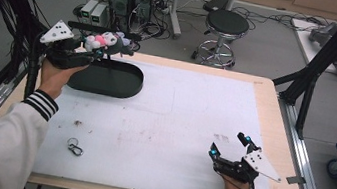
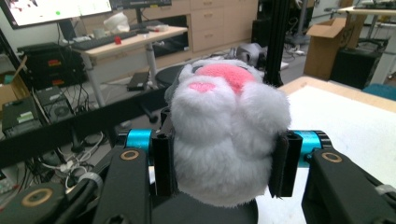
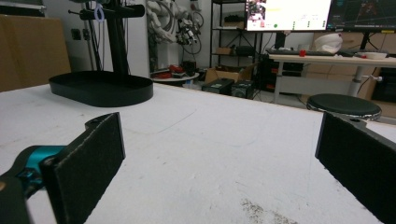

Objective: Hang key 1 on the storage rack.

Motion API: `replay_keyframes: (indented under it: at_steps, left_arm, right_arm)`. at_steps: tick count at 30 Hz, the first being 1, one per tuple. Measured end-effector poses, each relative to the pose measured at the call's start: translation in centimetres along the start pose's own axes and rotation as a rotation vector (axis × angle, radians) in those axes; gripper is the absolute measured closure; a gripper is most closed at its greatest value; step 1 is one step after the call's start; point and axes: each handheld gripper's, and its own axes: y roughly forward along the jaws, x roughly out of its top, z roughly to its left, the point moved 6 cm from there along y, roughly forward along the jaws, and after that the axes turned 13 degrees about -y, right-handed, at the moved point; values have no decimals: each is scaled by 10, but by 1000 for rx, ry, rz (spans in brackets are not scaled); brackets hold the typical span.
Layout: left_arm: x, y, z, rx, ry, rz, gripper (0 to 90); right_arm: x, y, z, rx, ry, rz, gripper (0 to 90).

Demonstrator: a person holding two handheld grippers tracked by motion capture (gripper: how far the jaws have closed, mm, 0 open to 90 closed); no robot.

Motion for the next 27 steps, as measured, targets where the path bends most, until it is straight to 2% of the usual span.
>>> replay_keyframes:
  at_steps: [9,14,27]
  left_arm:
    - [3,13,-1,35,15,-1,545]
    - [4,18,2,56,6,-6,545]
    - [8,33,-2,61,18,-10,545]
  right_arm:
    - [-4,1,3,10,-10,2,6]
    - [-4,1,4,9,-12,-5,6]
    - [-6,0,4,5,-1,-2,6]
